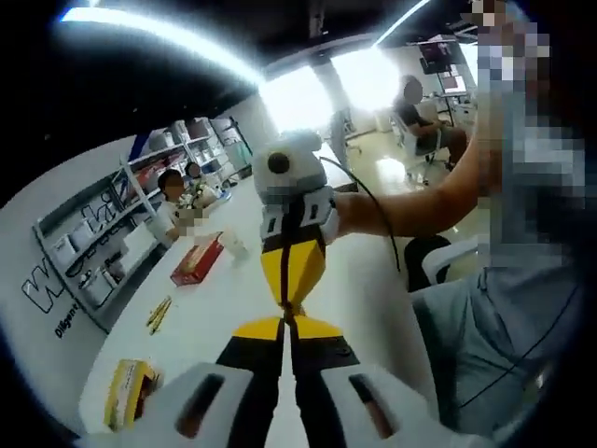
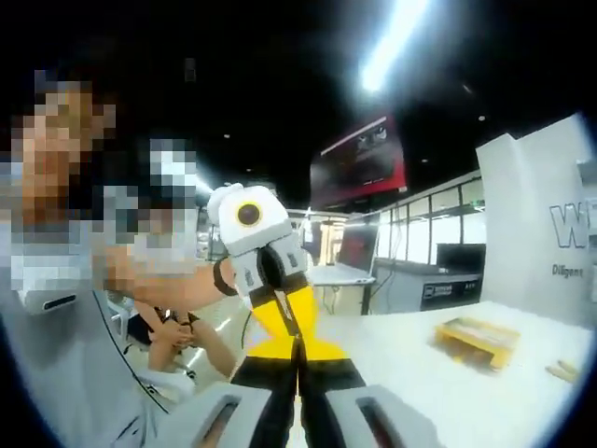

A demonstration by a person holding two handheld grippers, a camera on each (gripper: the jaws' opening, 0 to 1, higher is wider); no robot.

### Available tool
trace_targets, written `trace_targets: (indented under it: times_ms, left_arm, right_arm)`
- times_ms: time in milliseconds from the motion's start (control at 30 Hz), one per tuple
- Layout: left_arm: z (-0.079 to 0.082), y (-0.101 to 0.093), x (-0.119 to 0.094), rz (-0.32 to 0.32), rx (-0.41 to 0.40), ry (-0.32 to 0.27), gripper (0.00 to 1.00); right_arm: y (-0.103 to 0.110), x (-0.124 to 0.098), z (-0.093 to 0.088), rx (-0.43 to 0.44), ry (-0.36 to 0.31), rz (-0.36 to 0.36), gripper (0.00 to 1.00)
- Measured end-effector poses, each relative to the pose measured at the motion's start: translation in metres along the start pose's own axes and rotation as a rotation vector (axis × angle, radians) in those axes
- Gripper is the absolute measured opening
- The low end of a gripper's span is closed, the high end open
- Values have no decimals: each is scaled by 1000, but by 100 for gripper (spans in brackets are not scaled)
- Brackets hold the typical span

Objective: Tear open the coffee pouch, take out the coffee, and pour the coffee from the pouch into the cup

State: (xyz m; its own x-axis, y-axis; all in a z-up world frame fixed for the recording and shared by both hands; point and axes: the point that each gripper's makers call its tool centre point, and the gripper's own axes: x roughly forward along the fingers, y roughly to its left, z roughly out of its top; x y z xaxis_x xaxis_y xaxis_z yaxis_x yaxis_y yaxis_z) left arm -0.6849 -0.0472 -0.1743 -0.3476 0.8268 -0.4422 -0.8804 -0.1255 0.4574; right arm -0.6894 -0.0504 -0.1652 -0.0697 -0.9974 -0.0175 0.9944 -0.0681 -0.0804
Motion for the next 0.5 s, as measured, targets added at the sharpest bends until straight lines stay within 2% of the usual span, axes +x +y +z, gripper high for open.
trace_targets:
  times_ms: [500]
  left_arm:
    - [-8, -11, 6, -66, 78, 208, 5]
  right_arm:
    - [0, 2, -10, -23, 64, -10, 0]
